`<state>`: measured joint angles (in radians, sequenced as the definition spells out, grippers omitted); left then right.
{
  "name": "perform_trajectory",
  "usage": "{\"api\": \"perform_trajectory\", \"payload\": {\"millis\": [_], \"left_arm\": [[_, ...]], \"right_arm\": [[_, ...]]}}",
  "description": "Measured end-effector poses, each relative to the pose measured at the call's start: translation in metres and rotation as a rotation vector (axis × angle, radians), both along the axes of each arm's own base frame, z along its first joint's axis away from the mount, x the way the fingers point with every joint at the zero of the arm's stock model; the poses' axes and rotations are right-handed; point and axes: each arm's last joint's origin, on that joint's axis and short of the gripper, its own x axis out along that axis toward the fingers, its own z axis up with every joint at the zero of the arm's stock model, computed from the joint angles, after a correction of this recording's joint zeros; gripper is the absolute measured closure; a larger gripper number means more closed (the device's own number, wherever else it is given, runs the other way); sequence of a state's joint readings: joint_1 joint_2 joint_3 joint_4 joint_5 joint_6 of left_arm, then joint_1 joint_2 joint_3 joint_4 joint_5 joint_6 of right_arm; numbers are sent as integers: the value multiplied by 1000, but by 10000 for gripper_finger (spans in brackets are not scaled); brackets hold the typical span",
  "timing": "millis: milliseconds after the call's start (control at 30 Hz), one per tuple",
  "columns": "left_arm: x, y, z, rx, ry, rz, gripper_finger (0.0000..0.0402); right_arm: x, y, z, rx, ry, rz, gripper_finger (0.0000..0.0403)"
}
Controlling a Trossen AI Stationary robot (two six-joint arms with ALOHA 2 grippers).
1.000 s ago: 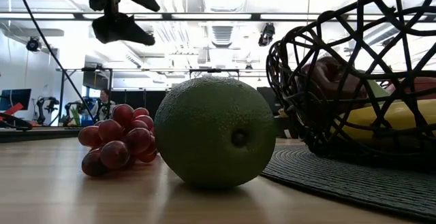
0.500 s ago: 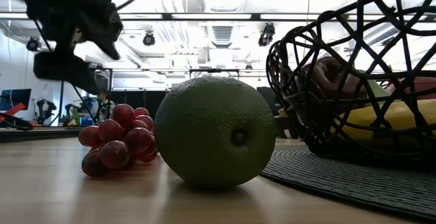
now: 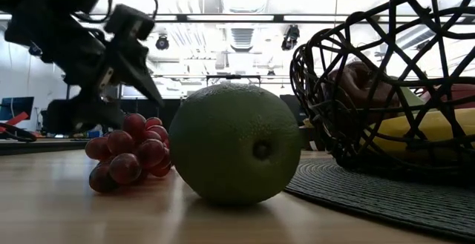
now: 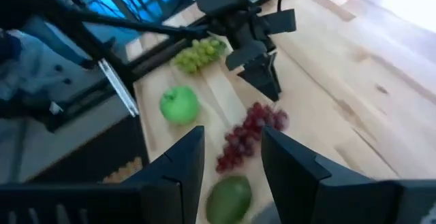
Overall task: Build produce basket
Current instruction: Put the purple grapes into the black wire basket
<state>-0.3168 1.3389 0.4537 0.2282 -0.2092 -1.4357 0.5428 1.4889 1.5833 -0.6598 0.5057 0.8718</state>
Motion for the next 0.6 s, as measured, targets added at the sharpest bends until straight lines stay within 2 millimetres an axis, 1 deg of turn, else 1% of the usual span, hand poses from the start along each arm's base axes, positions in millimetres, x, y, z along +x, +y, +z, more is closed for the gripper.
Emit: {"api": "perform_trajectory", "payload": {"millis": [167, 333, 467, 600], "left_arm": [[14, -5, -10, 2, 51, 10, 208], [26, -10, -14, 3, 72, -2, 243], [32, -14, -11, 15, 66, -28, 284], [34, -16, -6, 44, 52, -88, 340]], "right_arm": [[-35, 41, -3, -69, -25, -21, 271], [-62, 71, -5, -69, -78, -43, 271], [-80, 88, -5, -96, -135, -53, 271], [-90, 97, -7, -141, -205, -108, 271]]}}
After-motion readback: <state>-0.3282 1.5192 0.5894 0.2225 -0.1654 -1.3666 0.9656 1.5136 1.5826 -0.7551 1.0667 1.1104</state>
